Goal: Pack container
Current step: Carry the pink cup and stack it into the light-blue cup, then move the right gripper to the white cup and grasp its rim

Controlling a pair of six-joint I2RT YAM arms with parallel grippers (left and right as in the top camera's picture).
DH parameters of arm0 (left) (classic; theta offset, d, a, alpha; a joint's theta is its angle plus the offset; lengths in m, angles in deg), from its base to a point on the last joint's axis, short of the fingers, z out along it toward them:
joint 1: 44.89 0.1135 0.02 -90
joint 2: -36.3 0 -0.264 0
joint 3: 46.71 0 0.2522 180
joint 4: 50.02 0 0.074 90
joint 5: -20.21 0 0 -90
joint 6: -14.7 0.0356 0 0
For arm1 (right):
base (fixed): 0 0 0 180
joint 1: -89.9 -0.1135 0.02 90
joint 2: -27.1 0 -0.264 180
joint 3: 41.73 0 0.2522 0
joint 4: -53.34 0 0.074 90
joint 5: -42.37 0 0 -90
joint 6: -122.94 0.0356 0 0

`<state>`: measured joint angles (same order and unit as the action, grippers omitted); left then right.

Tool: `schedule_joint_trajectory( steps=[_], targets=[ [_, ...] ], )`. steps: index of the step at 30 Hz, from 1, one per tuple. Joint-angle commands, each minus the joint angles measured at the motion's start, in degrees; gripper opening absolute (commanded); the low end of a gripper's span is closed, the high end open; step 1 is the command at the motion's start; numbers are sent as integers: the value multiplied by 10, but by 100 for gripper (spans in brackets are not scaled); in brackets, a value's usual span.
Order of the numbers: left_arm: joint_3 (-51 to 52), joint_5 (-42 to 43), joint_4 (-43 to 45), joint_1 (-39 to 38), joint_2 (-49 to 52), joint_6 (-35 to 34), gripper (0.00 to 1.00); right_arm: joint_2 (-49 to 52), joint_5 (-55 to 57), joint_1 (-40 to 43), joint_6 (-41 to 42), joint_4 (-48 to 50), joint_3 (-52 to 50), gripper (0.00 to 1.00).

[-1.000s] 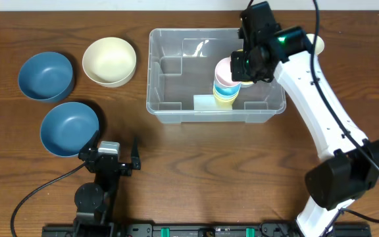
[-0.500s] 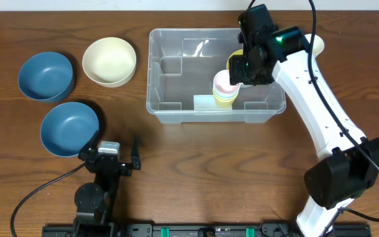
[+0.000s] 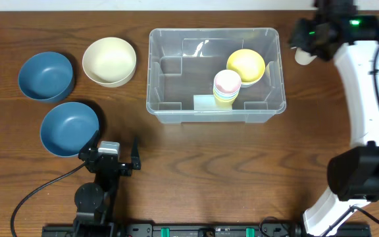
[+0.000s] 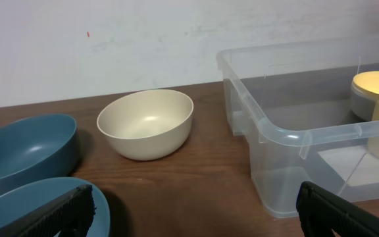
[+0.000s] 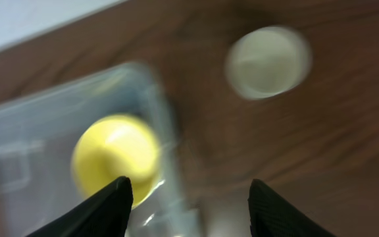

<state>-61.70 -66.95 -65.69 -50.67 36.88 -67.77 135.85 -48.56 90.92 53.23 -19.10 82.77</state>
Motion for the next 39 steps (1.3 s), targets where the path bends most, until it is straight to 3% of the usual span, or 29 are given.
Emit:
schedule_joint_trajectory(
  steps=[1,10,27,30,35,39],
  targets=[
    [10,-7,-21,2,-3,5,98,28,0,39,7,15,11,58],
    [10,-7,-21,2,-3,5,98,113,-9,93,7,69,11,57],
    [10,-7,-21,2,-3,5,98,226,-8,111,7,130,11,52],
    [10,-7,-21,2,-3,5,98,246,-8,111,7,128,11,44],
    [10,-7,-21,2,-3,5,98,249,-8,111,7,125,11,13],
    [10,-7,-21,2,-3,5,98,230,-8,111,7,118,12,1]
  ],
)
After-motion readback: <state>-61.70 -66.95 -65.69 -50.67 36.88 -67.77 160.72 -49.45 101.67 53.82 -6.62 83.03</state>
